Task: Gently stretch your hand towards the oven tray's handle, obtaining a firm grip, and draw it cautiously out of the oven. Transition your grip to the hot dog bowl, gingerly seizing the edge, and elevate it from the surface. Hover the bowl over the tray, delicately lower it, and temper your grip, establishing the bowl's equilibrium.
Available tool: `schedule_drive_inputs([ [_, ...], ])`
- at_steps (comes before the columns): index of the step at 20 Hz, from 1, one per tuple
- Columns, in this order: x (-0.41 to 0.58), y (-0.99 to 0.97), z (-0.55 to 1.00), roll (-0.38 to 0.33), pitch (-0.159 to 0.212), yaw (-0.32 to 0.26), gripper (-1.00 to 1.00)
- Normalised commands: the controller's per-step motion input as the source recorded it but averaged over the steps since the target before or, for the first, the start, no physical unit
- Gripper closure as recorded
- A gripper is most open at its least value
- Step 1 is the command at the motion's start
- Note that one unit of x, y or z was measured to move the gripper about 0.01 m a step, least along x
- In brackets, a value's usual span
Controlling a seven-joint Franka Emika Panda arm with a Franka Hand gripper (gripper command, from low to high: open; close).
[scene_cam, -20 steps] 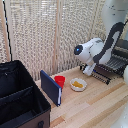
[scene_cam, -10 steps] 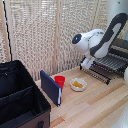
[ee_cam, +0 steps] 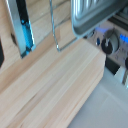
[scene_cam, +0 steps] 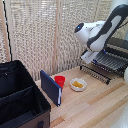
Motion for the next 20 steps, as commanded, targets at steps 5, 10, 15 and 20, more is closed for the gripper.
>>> schedule_drive_inputs([
  [5,-0.075,0.22,0.36,0.180,-0.074,-0.287,-1.00],
  [10,-0.082,0.35,0.27,0.187,-0.085,-0.248,-1.00],
  [15,-0.040,0.39,0.13,0.172,-0.049,-0.236,-1.00],
  [20,0.000,0.44,-0.05,0.152,-0.010,-0.209,-1.00],
])
